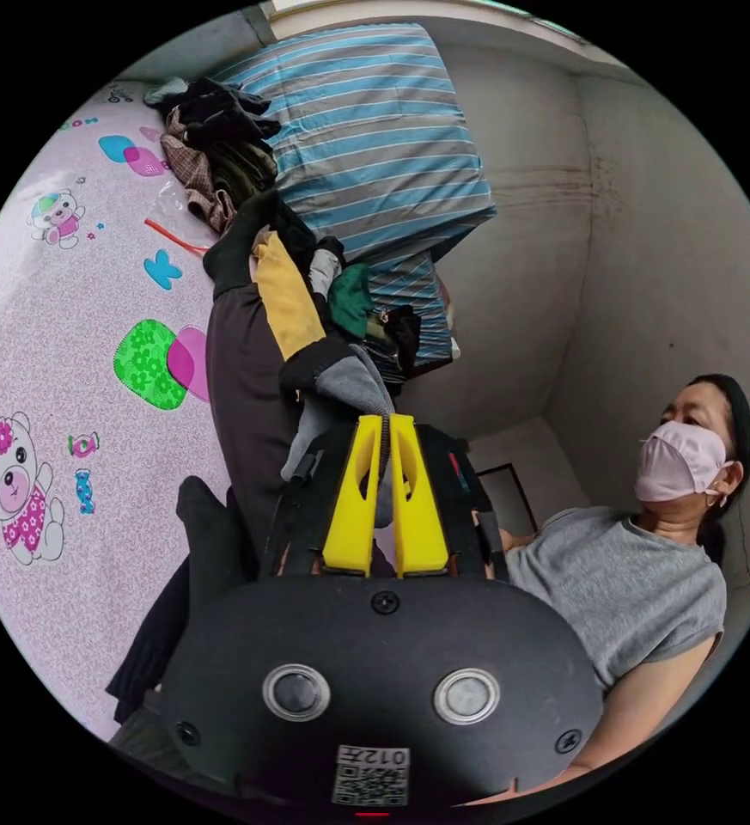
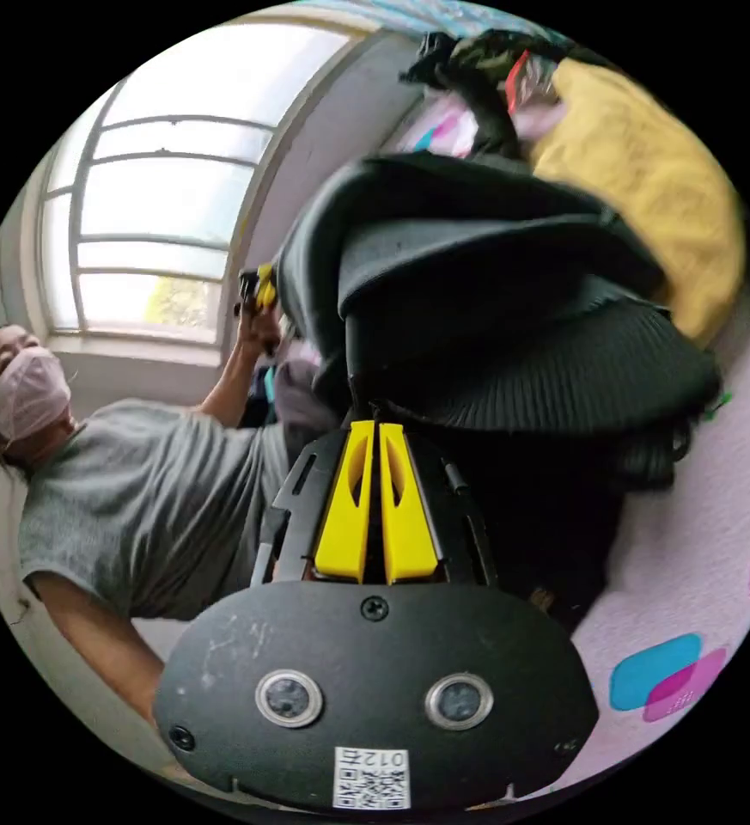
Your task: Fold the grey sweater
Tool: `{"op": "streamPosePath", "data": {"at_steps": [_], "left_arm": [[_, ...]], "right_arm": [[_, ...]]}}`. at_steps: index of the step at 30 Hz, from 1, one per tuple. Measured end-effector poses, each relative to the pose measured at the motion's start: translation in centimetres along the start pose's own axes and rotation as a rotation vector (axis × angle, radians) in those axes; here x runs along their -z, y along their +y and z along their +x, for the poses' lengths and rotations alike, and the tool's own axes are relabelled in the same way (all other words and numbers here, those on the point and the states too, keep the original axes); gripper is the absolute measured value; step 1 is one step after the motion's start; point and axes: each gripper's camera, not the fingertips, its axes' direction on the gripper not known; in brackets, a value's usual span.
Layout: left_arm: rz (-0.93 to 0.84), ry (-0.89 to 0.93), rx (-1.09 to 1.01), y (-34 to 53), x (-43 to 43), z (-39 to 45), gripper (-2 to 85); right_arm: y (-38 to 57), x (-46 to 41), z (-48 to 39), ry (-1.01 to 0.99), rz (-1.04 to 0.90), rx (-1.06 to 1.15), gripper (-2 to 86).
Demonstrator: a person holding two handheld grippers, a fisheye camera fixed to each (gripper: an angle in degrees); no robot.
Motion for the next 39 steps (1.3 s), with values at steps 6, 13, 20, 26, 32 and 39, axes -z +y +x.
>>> {"op": "streamPosePath", "data": {"at_steps": [6,13,20,26,32,39], "left_arm": [[-0.045,-0.086,0.027,3.2,1.1,3.4,0.9],[-0.017,-0.075,0.05,4.2,-1.2,6.1,0.7],[-0.001,-0.084,0.096,5.2,-4.2,9.3,0.9],[0.018,-0.083,0.127,6.6,-7.2,12.5,1.1],[0.031,-0.078,0.154,8.2,-11.0,15.4,1.1],[0.024,-0.2,0.061,9.5,-15.2,22.4,1.0]], "right_arm": [[0.5,-5.9,2.9,-0.015,-0.348,-0.095,4.8],[-0.2,7.5,6.6,0.386,-0.047,-0.404,6.7],[-11.4,10.2,3.6,0.203,0.242,-0.166,12.1],[-15.5,4.5,2.6,0.183,0.076,-0.095,10.9],[-13.0,-1.2,-2.2,0.15,0.009,0.02,2.1],[-7.1,-2.6,-12.9,0.311,0.158,0.101,0.6]]}}
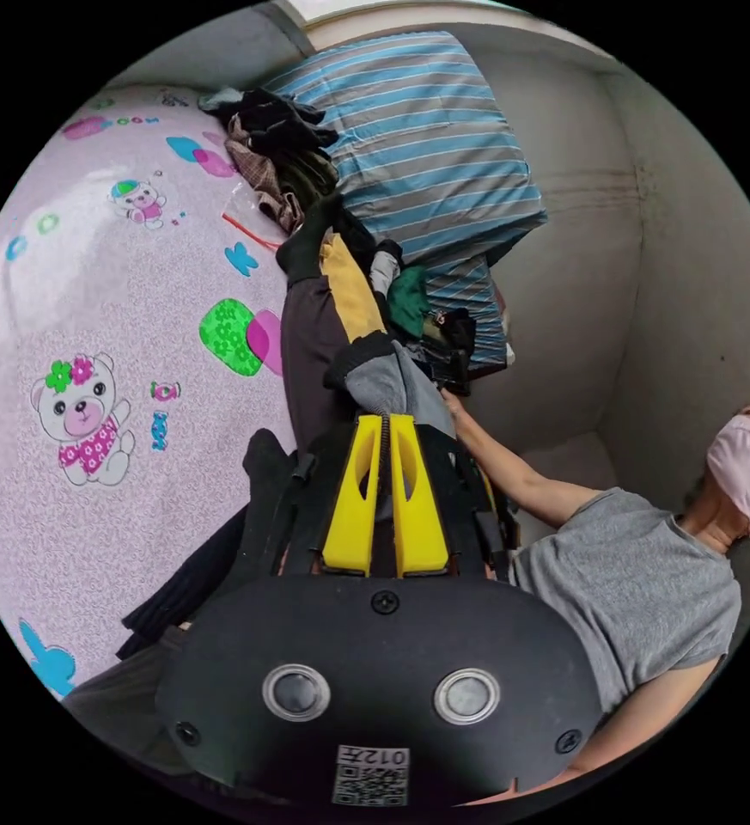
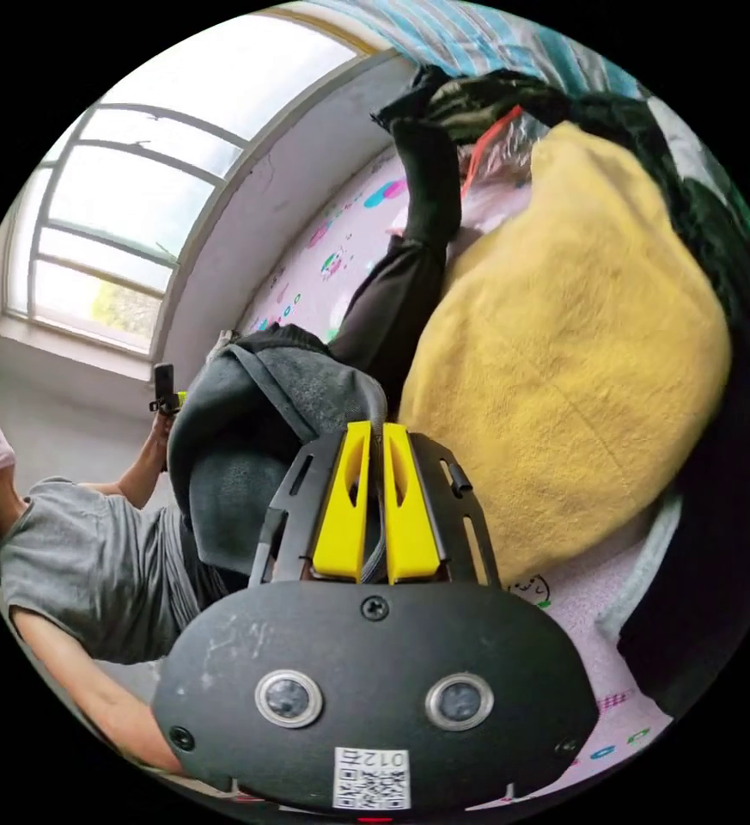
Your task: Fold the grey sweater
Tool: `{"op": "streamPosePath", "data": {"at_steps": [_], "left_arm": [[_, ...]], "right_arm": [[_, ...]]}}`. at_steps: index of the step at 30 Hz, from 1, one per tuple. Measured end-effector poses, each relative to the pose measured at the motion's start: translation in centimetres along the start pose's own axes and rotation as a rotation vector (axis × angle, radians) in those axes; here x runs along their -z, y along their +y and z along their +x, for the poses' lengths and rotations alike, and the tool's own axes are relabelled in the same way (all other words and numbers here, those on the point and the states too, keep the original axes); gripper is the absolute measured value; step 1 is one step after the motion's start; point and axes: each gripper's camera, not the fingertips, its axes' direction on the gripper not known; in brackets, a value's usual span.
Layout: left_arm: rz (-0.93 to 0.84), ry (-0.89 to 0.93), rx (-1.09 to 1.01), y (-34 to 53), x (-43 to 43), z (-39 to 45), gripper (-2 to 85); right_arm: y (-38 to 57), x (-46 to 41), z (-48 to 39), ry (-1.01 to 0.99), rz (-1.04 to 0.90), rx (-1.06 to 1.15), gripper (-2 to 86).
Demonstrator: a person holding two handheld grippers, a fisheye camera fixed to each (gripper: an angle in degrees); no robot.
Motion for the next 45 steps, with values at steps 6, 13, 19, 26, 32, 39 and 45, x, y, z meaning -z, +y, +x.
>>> {"op": "streamPosePath", "data": {"at_steps": [6,13,19,26,32,39,45], "left_arm": [[-0.015,-0.243,-0.213,-0.9,-1.2,11.8,1.1],[0.174,-0.6,-0.527,-2.3,4.8,32.0,0.5],[0.246,-0.986,-0.783,0.7,6.8,50.6,0.1],[0.455,-1.312,-0.876,6.4,8.3,65.4,-0.2],[0.418,-1.626,-0.817,10.0,6.4,69.8,-0.2],[0.409,-1.587,-0.744,13.9,7.7,71.5,-0.2],[0.384,-1.625,-0.705,18.0,8.1,72.6,-0.1]], "right_arm": [[-0.8,5.9,-14.4,0.199,0.152,0.171,0.1],[-2.4,14.3,-34.7,0.367,0.39,0.44,0.0],[0.3,20.2,-49.3,0.447,0.679,0.573,-0.1],[5.2,20.1,-60.6,0.443,0.85,0.706,-0.1],[7.7,15.9,-67.0,0.467,0.819,0.833,-0.1],[9.3,11.0,-68.0,0.379,0.816,0.853,0.0],[11.7,5.6,-66.3,0.311,0.813,0.873,0.0]]}}
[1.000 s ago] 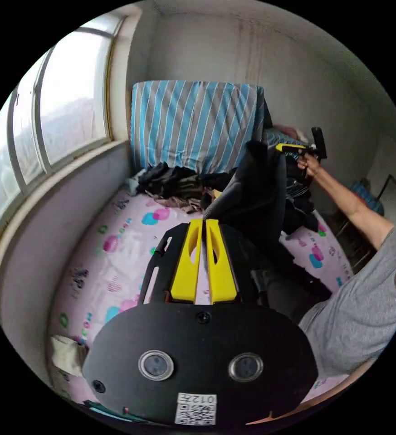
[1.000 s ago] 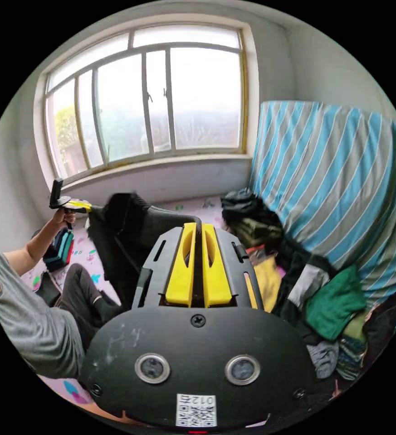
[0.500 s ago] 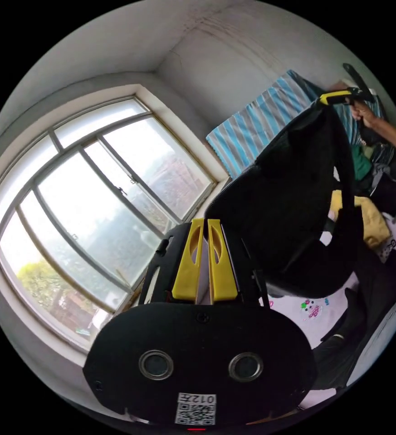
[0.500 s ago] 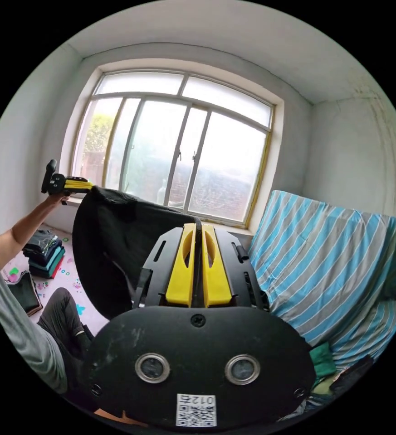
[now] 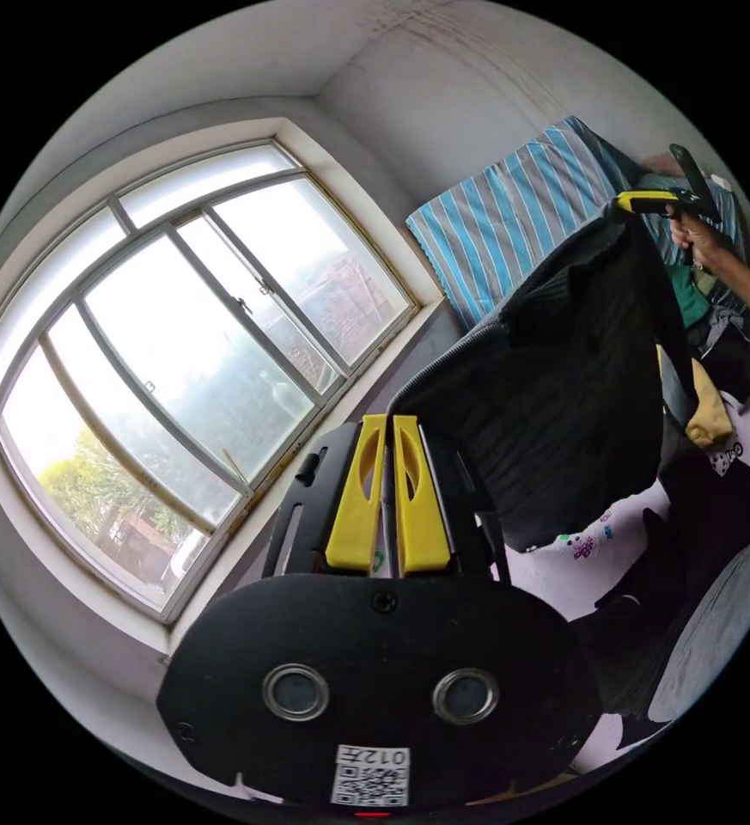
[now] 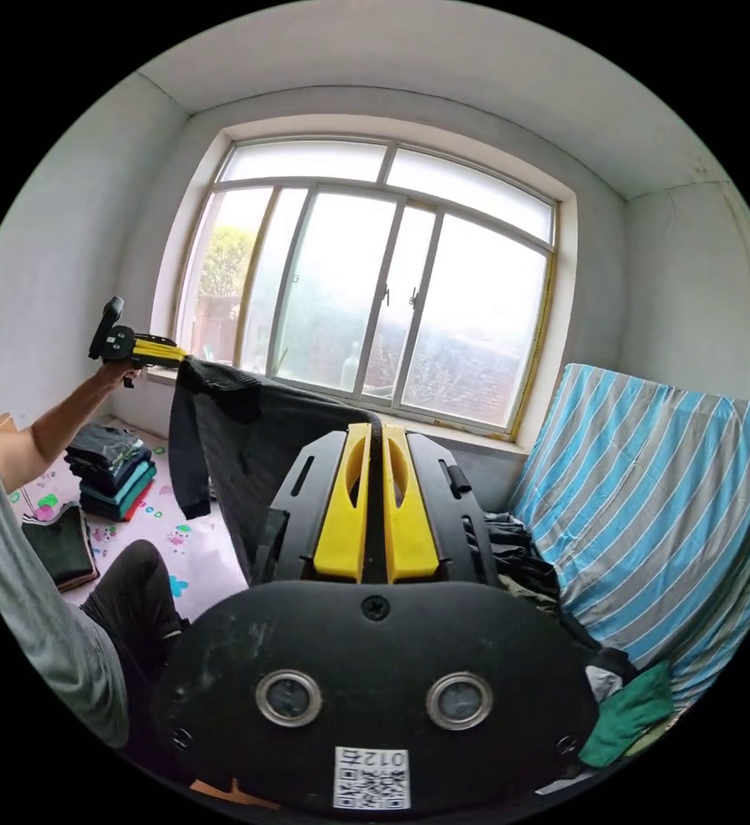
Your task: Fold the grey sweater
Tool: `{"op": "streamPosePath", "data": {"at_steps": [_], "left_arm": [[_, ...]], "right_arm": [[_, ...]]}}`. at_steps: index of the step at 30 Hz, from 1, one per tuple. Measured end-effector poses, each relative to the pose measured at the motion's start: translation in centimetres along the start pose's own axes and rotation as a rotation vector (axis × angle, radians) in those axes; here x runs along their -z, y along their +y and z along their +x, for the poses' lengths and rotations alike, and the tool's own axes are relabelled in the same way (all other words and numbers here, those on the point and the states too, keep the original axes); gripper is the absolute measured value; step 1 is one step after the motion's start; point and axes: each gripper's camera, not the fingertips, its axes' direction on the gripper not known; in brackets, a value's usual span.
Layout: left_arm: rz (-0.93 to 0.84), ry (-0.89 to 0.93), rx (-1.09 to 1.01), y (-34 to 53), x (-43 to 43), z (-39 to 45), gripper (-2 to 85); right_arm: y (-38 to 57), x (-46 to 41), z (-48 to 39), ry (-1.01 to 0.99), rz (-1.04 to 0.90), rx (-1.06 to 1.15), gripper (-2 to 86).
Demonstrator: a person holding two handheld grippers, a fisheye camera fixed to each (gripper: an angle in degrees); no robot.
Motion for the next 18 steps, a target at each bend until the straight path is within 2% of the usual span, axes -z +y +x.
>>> {"op": "streamPosePath", "data": {"at_steps": [11,18], "left_arm": [[-0.007,-0.214,0.018,4.5,9.3,-1.4,-0.1],[-0.04,-0.231,0.037,4.1,6.5,-5.6,-0.1]], "right_arm": [[10.1,-1.8,-3.6,-0.139,0.171,-0.098,0.0],[12.8,-8.0,-1.9,-0.135,0.196,-0.094,0.1]]}}
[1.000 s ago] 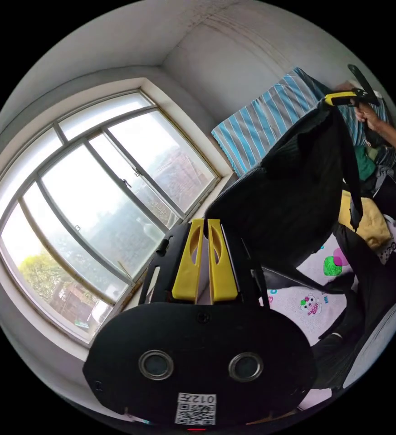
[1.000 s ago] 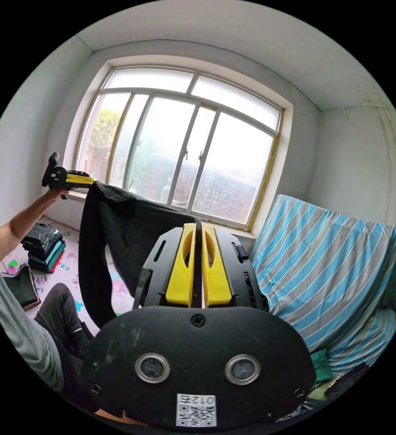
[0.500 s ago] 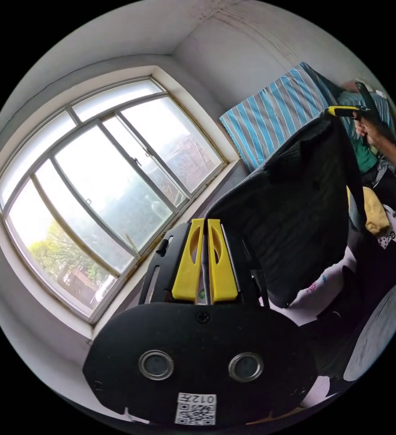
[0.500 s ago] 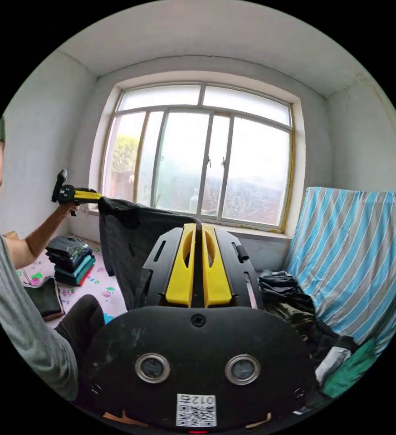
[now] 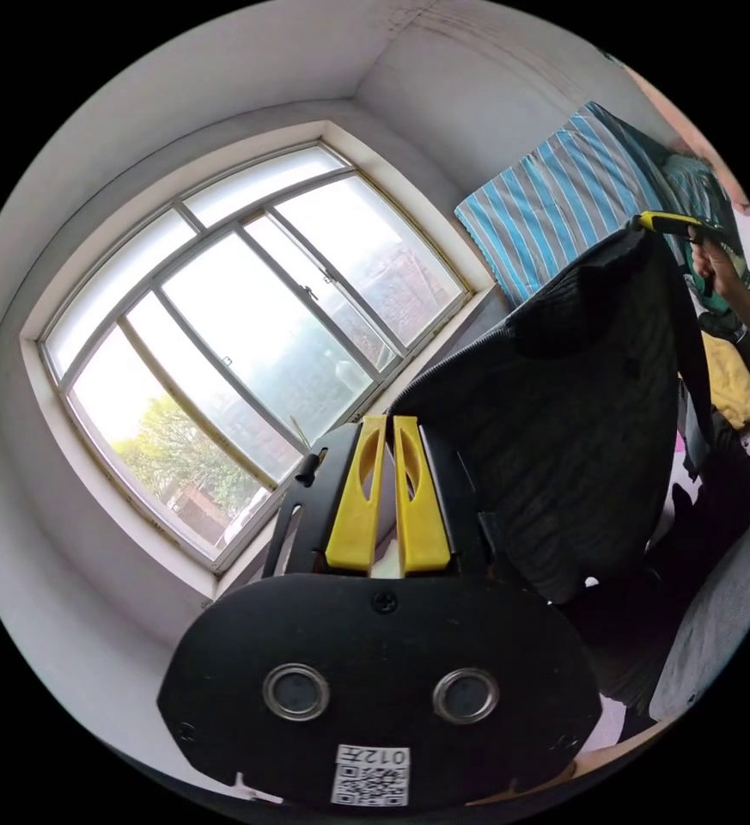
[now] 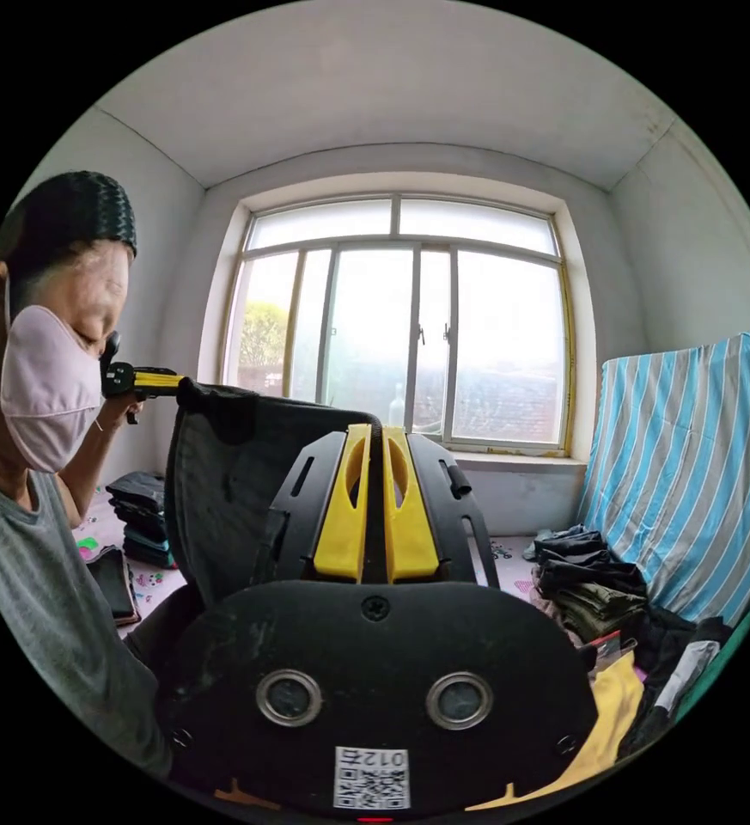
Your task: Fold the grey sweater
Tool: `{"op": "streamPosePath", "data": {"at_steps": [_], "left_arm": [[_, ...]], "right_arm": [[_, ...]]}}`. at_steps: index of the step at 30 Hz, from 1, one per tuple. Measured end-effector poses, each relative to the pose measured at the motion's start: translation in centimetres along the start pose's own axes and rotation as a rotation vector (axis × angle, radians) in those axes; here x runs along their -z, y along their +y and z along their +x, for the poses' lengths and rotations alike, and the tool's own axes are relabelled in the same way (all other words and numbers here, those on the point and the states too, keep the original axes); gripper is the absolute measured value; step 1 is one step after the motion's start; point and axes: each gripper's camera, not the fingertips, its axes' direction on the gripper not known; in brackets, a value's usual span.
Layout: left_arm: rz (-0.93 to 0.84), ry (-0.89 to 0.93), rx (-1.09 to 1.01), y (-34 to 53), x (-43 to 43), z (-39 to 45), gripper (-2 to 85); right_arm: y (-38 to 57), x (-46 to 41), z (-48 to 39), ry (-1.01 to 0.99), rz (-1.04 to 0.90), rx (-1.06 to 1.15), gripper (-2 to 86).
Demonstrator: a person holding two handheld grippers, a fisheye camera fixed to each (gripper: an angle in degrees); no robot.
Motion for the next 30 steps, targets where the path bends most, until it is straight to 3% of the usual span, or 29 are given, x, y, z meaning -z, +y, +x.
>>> {"op": "streamPosePath", "data": {"at_steps": [4,9,13,14,18,21,26,30], "left_arm": [[-0.039,0.017,-0.041,-2.3,-9.7,-1.7,-0.1],[-0.163,0.148,-0.039,-6.6,-30.2,-3.6,0.2],[-0.368,0.368,0.244,-8.6,-51.8,-6.1,0.9],[-0.415,0.368,0.338,-8.1,-56.2,-6.7,1.0],[-0.436,0.368,0.391,-5.7,-63.7,-6.4,1.1],[-0.482,0.515,0.312,-1.7,-68.2,-4.1,0.8],[-0.754,0.818,0.173,9.8,-74.1,3.4,0.6],[-0.867,0.948,0.179,16.1,-76.1,6.6,0.7]], "right_arm": [[2.1,-7.3,4.6,0.02,-0.078,-0.003,0.1],[8.0,-26.8,16.1,0.125,-0.311,-0.003,0.1],[12.8,-41.2,25.4,0.228,-0.452,-0.091,-0.3],[14.2,-44.4,28.3,0.354,-0.444,-0.179,-0.5],[21.8,-51.3,34.8,0.227,-0.502,-0.362,-0.7],[30.4,-54.1,35.3,0.113,-0.657,-0.34,-0.7],[46.7,-54.9,34.5,0.011,-0.948,-0.377,-0.4],[57.2,-54.6,33.0,-0.076,-1.102,-0.44,0.2]]}}
